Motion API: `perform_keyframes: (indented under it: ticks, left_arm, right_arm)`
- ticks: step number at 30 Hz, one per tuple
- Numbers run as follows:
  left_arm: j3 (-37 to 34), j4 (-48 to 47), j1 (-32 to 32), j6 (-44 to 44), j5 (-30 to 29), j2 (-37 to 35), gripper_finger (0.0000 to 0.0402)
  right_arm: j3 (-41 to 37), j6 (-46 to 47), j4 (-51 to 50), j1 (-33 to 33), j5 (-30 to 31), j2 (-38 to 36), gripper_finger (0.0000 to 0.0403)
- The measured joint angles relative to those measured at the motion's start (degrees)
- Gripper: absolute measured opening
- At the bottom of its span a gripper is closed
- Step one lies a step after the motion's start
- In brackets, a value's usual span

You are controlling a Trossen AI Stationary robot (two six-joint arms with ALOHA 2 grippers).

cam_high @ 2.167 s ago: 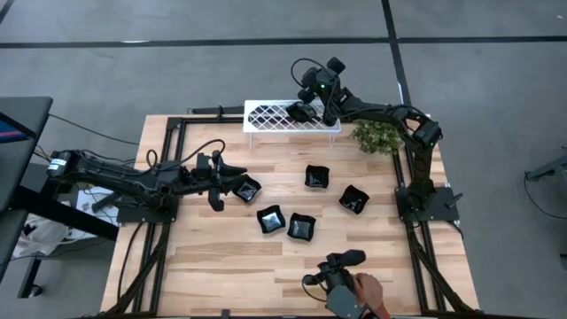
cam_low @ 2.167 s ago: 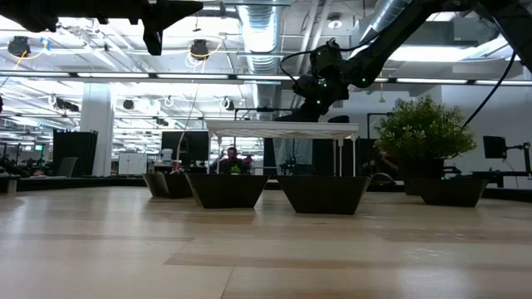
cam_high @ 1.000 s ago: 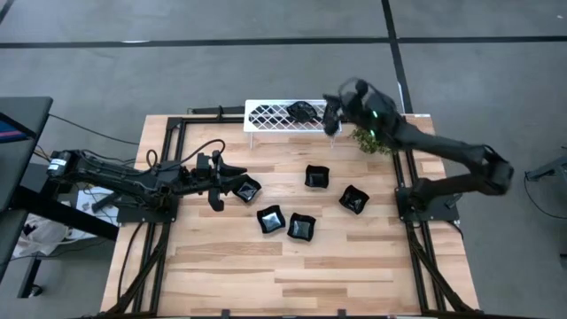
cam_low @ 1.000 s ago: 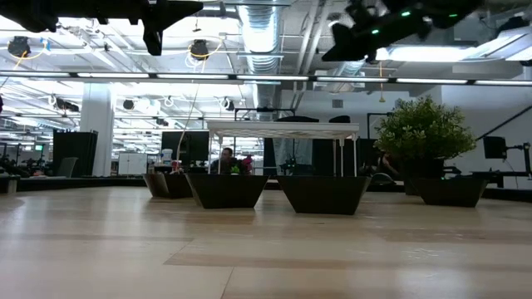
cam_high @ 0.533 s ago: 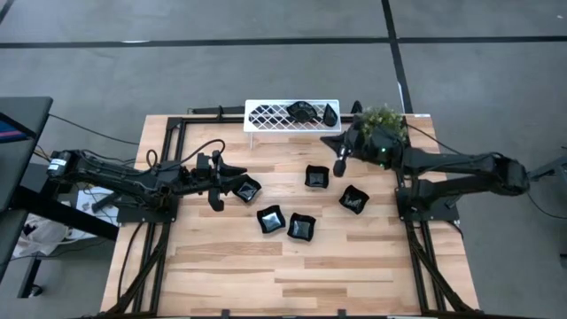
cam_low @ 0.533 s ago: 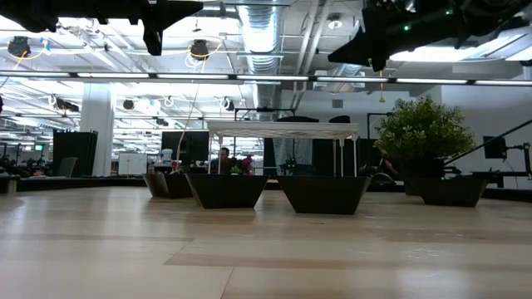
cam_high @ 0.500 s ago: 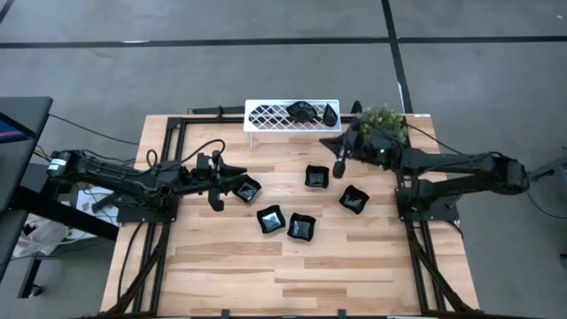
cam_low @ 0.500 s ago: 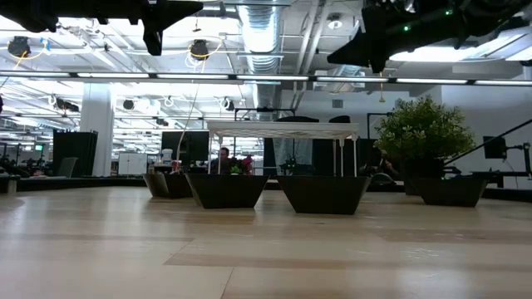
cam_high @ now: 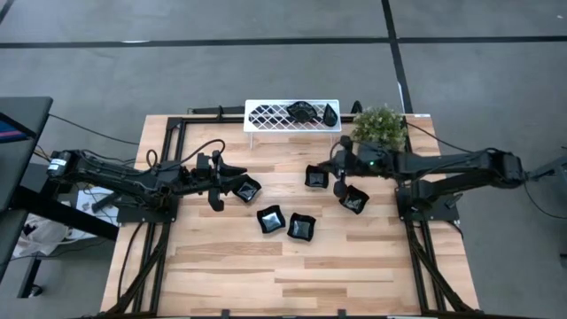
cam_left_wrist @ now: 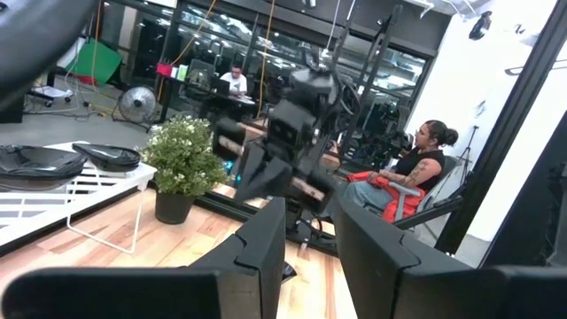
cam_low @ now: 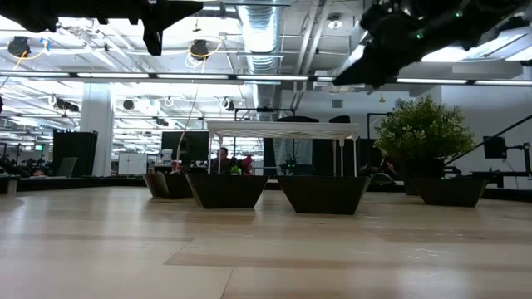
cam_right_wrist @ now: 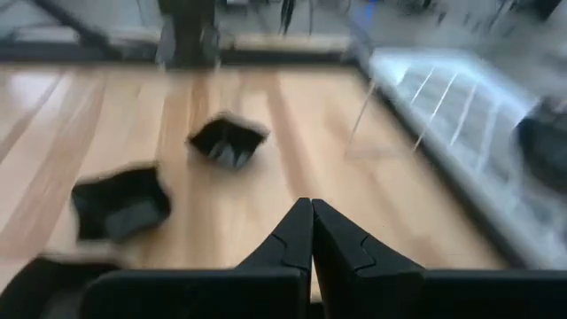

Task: Pick & Place Mini shaped plates
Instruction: Put the distorted square plate on the shelf

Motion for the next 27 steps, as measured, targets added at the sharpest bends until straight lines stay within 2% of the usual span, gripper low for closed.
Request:
perform_keyframes:
  ticks: [6,16,19,23,27]
  left_arm:
    - [0.00,0.00,0.00,0.00,0.00,0.00,0.0102]
    - [0.00,4.70,0.04,0.15,-0.02,-0.01,0.0102]
    - [0.00,7.14,1.07,3.31,0.03,-0.02,0.0102]
    - [0.00,8.67,3.05,2.90,-2.59,-0.04,0.0102]
    - [-0.01,10.05,6.34,6.17,-5.17,0.02,0.0102]
  right_arm:
    - [-0.03,4.27,-7.42,2.97,-0.01,2.54,0.0000]
    - [-0.01,6.65,-6.65,7.74,0.07,4.74,0.0000]
    - [-0.01,6.67,-5.66,9.01,0.11,4.11,0.0000]
    - [0.01,6.65,-5.17,10.23,0.17,4.15,0.0000]
    - [0.00,6.63,-4.35,10.46,0.17,4.76,0.0000]
